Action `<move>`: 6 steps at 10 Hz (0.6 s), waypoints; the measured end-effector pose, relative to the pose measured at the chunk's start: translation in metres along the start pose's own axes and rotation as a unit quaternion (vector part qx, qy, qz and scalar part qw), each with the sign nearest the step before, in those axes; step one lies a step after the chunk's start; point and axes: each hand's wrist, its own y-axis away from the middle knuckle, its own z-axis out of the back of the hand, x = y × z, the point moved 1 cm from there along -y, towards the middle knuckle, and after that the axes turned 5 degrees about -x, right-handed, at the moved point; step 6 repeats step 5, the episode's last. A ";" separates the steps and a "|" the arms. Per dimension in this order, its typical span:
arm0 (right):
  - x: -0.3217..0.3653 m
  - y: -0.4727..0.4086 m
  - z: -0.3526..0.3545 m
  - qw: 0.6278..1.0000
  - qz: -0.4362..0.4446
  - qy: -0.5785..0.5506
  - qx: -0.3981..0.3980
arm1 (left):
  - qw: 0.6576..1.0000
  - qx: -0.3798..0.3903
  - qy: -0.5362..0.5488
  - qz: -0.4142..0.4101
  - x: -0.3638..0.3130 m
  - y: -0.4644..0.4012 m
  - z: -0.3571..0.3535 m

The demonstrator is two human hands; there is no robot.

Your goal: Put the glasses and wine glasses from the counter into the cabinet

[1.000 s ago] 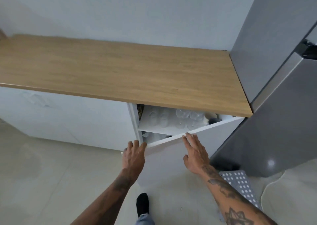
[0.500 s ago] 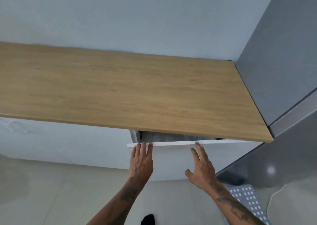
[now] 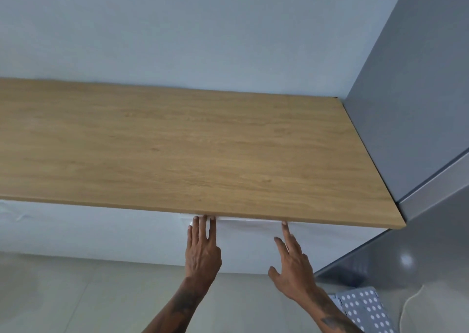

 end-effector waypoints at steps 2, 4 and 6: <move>-0.002 -0.001 0.008 0.998 0.031 -0.057 -0.020 | 0.999 -0.010 0.022 0.024 -0.008 -0.009 -0.007; 0.002 -0.042 0.050 0.976 0.102 -0.045 -0.188 | 0.991 -0.094 0.092 -0.010 -0.009 -0.016 0.006; -0.005 -0.075 0.058 0.983 0.060 -0.014 -0.171 | 0.976 -0.180 0.101 -0.070 -0.004 -0.038 0.019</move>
